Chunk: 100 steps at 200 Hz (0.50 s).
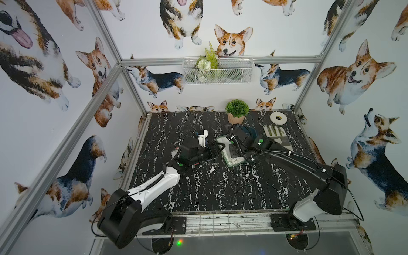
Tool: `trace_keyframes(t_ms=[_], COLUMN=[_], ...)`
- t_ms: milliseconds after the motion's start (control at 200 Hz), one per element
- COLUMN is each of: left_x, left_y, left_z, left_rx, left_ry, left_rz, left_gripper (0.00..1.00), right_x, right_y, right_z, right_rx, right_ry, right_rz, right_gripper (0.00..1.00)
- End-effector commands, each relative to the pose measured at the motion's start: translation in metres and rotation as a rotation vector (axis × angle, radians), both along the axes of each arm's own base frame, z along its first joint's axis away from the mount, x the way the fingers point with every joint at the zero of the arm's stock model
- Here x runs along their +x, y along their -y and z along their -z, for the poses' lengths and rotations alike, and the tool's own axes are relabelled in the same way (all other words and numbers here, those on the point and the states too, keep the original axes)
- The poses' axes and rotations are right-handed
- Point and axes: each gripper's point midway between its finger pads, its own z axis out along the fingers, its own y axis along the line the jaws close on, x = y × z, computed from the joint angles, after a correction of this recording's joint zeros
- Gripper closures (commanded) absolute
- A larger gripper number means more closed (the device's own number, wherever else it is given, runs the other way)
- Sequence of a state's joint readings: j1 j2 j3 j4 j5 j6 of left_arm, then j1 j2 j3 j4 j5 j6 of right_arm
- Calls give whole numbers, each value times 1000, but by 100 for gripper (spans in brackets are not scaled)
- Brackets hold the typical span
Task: Take out the stationery paper from the storage box
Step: Pick up the stationery paper from the storage box.
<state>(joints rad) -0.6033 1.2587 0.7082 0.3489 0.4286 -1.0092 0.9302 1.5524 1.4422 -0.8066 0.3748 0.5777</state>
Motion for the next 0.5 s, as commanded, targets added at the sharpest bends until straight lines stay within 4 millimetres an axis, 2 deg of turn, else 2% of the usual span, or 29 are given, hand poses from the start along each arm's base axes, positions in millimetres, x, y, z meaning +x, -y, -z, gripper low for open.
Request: trace_keyframes(t_ms=[0, 80, 240, 305, 380, 496], left_x=[4, 3, 1, -2, -5, -15], left_y=[4, 5, 4, 2, -1, -6], left_z=[-16, -19, -21, -23, -28, -39], left_rx=[-36, -39, -29, -15, 11, 59], left_ry=[44, 51, 57, 63, 83, 133], left_rz=[1, 5, 12, 16, 24, 63], left_gripper=[58, 69, 100, 100, 100, 100], right_x=[1, -1, -4, -7, -10, -18], right_y=[-6, -5, -5, -4, 1, 13], right_z=[-4, -4, -6, -11, -20, -45], right_rx=[34, 37, 63, 73, 83, 122], right_ry=[5, 2, 5, 10, 30, 92], right_rz=[13, 11, 0, -16, -23, -54], right_gripper=[100, 100, 98, 86, 68, 64])
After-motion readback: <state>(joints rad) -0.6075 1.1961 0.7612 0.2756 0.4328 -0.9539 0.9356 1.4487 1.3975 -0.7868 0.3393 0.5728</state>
